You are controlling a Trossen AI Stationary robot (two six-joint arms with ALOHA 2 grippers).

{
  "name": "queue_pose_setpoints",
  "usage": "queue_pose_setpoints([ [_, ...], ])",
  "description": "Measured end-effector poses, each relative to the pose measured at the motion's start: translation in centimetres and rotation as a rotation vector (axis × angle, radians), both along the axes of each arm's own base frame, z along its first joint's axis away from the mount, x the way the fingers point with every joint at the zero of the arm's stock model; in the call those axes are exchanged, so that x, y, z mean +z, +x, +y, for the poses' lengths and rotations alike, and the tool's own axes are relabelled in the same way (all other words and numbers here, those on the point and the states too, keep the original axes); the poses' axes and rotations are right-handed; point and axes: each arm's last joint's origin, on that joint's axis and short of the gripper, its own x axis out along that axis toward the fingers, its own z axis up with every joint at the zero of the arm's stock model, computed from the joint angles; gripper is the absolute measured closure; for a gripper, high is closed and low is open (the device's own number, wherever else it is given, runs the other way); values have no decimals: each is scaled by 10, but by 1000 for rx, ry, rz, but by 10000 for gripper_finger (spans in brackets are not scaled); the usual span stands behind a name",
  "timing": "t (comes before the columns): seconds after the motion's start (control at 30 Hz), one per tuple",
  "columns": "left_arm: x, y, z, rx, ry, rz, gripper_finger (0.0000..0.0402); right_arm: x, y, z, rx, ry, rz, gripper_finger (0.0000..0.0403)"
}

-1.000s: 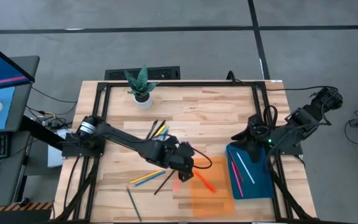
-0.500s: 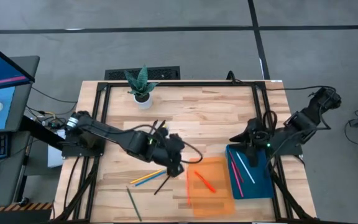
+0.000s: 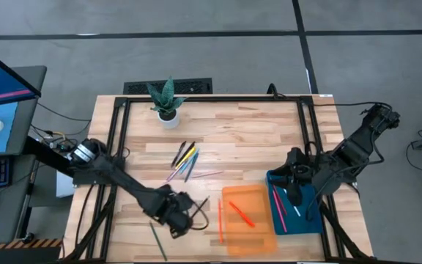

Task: Sort pens & pencils
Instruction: Put the yellow pencil into the blue bin

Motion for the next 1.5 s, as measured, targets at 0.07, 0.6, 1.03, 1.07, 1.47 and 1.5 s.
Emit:
queue_pose_setpoints([
  [0.07, -15, -7, -4, 20, -7, 2, 176, 0, 0, 0, -3, 3, 0, 228],
  [0.6, -42, -37, 21, -7, 72, 74, 188, 1, 0, 1, -24, 48, -8, 228],
  [1.03, -71, -45, 29, -2, 32, 59, 217, 1, -1, 2, -25, 62, -7, 228],
  [1.07, -71, -45, 29, -14, 28, 59, 221, 1, -1, 2, -26, 63, -6, 228],
  [1.47, -75, -44, 37, -33, -2, 109, 388, 1, -1, 2, -35, 76, -6, 228],
  [1.5, -75, -44, 38, -31, -4, 111, 388, 1, -1, 2, -35, 76, -6, 228],
])
